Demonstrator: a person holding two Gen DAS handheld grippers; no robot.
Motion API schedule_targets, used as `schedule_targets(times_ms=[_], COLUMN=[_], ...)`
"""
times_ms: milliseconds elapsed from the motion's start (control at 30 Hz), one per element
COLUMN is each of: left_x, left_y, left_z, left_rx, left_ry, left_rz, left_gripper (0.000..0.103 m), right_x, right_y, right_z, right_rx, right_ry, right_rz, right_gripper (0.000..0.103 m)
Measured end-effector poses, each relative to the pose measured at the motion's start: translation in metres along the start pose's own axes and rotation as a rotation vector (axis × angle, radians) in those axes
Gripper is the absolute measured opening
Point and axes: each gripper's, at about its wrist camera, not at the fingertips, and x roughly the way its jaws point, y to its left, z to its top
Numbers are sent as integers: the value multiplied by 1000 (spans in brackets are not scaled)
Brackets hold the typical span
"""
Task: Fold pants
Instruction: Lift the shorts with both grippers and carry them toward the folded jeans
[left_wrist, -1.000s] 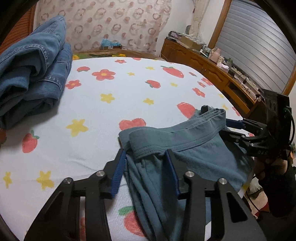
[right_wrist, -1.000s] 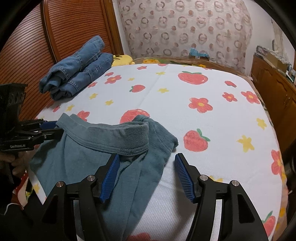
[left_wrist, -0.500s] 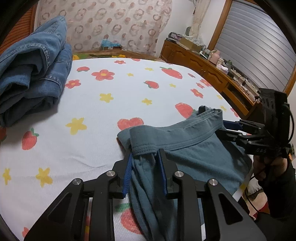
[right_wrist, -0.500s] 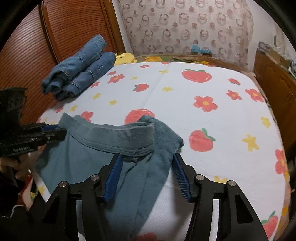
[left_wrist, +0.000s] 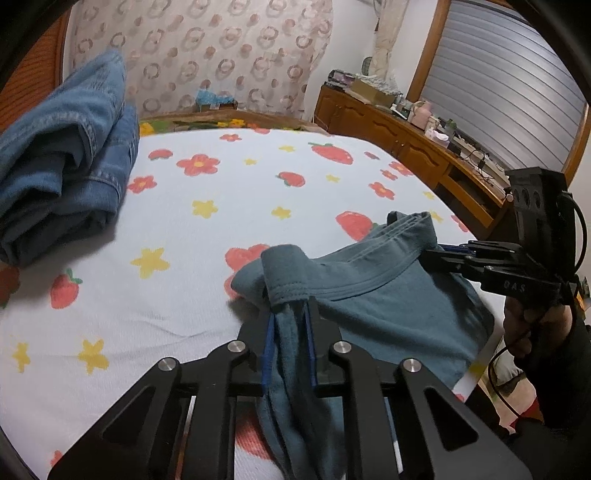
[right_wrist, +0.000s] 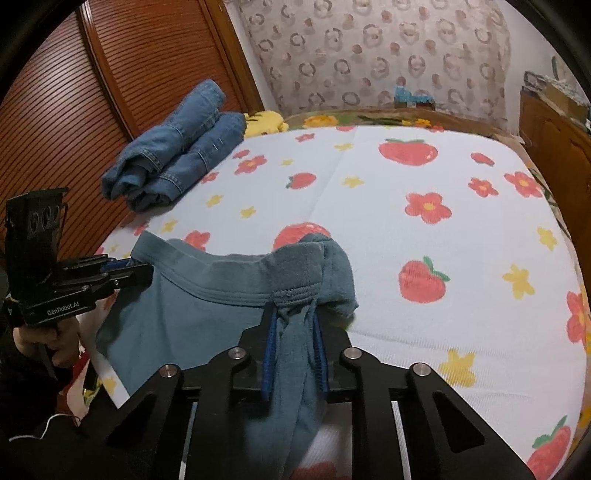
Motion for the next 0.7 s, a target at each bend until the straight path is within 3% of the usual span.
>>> schedule_targets(times_ms=[367,700], left_x=[-30,-71], left_y=[-4,3], left_z=[14,52], left_rx=[3,20], left_ry=[-87,-214], left_rz=[5,55], left_gripper=[9,9], right_x=[-29,-58], right_y=[27,56], right_z=[9,56], right_rx=[-92,-236], right_ry=[-106,-212], right_rz=[-11,-29], right_gripper=[11,10])
